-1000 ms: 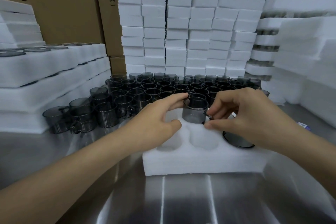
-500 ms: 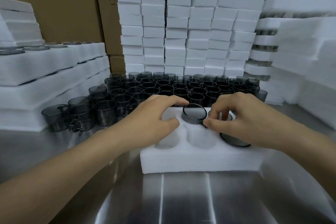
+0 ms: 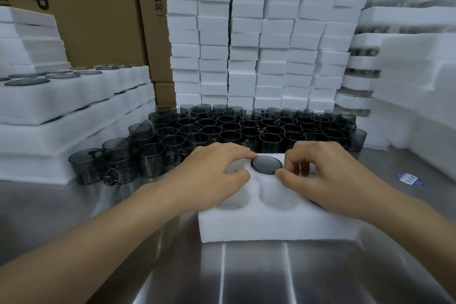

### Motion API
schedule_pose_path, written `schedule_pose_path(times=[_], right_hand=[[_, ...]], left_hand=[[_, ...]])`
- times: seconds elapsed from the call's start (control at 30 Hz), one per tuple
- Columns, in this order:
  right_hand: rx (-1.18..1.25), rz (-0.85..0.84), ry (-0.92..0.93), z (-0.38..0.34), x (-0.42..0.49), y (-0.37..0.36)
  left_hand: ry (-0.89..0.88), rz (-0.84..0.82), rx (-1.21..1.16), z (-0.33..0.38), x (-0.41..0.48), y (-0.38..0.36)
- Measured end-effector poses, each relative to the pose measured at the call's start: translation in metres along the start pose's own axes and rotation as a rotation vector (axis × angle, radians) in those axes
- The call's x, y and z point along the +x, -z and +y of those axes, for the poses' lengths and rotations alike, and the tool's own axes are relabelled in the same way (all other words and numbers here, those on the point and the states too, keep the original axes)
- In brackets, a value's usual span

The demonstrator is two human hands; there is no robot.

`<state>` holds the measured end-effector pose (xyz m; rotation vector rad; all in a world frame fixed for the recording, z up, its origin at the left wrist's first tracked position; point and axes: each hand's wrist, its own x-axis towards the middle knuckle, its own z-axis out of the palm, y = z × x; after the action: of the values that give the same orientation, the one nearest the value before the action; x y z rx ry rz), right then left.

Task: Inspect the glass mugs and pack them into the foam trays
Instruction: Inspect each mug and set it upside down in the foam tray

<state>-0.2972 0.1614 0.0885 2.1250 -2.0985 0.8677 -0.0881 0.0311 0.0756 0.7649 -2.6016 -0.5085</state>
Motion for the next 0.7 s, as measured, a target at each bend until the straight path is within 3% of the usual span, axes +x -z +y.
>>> schedule_pose_path(times=[0.13,0.27,0.4,0.5,0.7], right_hand=[[0.004,-0.038,0.009,0.0,-0.002,0.0],[-0.037,-0.068,0.029,0.002,-0.002,0.001],[-0.067,-0.085,0.026,0.001,-0.002,0.002],[-0.089,-0.078,0.009,0.002,-0.002,0.003],[-0.24,0.01,-0.046,0.011,0.0,0.005]], left_hand=[[-0.009,0.181,-0.021,-0.01,0.0,0.008],[0.039,0.374,0.416,-0.038,0.004,0.031],[0.183,0.255,0.57,-0.07,0.006,0.042],[0.173,0.193,0.575,-0.081,0.005,0.038],[0.129,0.218,0.478,-0.078,0.008,0.031]])
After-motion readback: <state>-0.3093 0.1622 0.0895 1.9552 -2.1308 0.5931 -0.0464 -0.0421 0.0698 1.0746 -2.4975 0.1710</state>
